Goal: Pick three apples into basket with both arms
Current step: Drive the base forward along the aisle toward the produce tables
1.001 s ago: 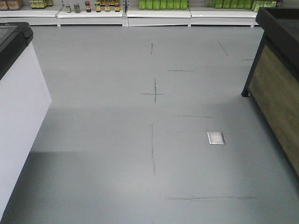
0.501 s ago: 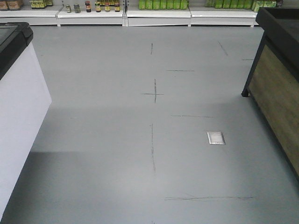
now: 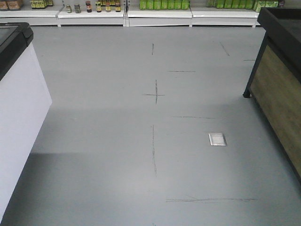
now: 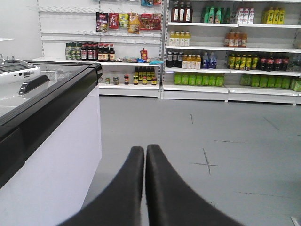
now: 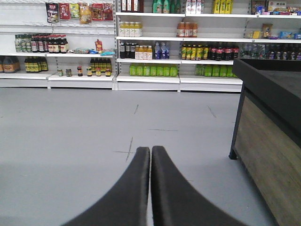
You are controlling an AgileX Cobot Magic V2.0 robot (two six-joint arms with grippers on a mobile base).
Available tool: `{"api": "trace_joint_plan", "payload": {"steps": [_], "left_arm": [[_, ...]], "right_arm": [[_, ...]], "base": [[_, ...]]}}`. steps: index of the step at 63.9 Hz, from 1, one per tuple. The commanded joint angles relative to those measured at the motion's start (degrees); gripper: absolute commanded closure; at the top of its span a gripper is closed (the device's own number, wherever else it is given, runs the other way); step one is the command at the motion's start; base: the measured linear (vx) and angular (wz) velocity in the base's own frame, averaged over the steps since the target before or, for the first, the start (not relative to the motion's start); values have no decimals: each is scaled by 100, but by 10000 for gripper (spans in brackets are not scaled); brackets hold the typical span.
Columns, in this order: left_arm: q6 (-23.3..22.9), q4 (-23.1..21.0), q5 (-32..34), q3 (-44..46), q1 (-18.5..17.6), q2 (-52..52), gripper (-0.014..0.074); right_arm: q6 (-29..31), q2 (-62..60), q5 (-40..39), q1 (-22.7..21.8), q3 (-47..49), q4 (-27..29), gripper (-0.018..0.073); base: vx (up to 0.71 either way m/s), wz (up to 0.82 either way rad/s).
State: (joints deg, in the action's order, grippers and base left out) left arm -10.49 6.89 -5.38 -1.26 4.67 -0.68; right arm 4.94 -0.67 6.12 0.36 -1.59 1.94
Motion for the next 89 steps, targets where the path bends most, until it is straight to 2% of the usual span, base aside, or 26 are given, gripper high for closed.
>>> {"api": "trace_joint_plan", "payload": {"steps": [1,89], "left_arm": [[-37,-7,436,-55,2,-86,603],[-37,-7,436,-55,2,-86,603]], "right_arm": [[-3,-77,-398,-36,-83,-28,565],[-3,-77,-398,-36,-83,-28,565]], "base": [[0,0],[1,0]]}}
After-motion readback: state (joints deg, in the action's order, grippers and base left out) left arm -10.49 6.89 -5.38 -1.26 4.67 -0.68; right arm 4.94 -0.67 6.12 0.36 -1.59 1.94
